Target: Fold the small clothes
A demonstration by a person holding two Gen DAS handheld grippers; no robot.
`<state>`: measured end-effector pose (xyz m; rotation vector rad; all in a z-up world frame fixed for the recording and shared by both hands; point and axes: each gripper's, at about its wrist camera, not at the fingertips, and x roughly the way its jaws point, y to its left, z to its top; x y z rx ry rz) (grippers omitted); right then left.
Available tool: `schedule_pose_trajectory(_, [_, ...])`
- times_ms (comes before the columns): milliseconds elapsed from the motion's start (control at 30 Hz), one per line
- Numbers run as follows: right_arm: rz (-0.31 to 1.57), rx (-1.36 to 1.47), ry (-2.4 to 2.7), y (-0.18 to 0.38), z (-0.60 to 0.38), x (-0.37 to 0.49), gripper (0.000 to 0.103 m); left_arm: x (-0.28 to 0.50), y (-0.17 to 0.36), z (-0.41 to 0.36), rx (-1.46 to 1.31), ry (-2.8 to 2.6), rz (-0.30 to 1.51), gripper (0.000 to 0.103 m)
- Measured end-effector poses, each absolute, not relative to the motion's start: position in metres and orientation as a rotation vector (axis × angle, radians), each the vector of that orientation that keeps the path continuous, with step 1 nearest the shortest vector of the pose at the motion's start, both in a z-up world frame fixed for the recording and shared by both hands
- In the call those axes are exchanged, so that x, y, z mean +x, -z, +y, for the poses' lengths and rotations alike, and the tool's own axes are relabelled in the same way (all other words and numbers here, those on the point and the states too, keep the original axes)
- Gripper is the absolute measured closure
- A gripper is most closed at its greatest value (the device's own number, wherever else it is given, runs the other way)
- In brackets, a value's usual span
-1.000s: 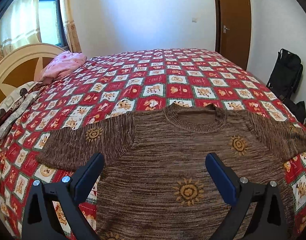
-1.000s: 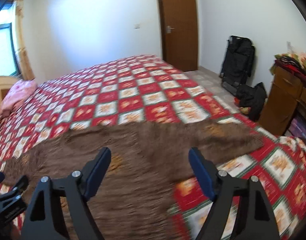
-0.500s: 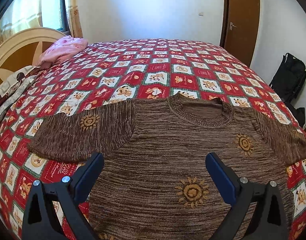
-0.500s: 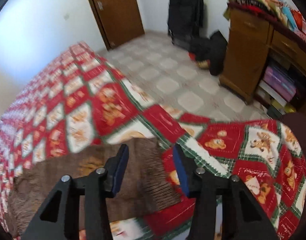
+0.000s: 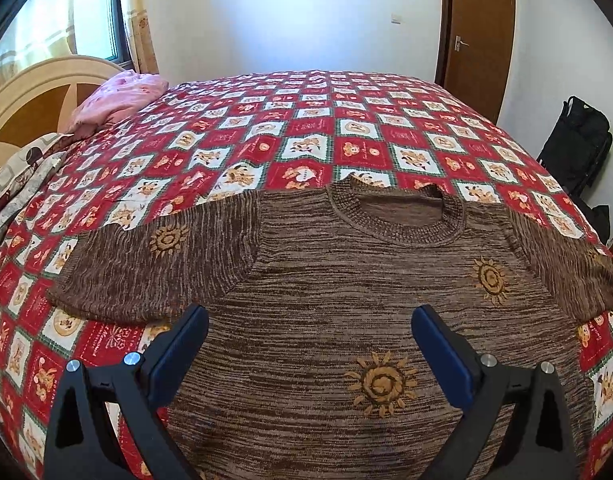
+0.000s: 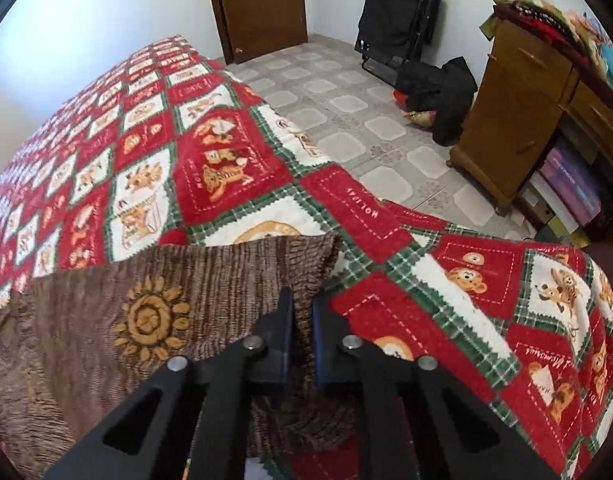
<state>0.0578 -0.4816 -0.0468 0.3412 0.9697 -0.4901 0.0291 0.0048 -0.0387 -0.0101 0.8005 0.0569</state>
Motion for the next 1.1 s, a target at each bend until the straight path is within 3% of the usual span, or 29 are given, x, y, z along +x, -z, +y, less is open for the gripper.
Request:
schedule_pose_trajectory(233, [0.849,0.311,0.41,-0.007,-0.434,0.062,0.093,0.025,0.032,0.015,-0.039,-0.061,0.779,0.001])
schedule_pose_trajectory(500, [0.808,0.272,0.132,-0.046,-0.31,0.089,0.093,0.019,0.028,0.028,-0.066,-0.064,0.759,0.001])
schedule_pose_trajectory(900, [0.954,0.204,-0.068,0.064,-0.134,0.157,0.093,0.017,0.036,0.059,-0.076,-0.126,0.765,0.001])
schedule_pose_trajectory(1100, [1.009,0.264,-0.156,0.094,-0.131,0.153,0.079,0.022,0.043,0.065,-0.09,-0.133,0.783,0.001])
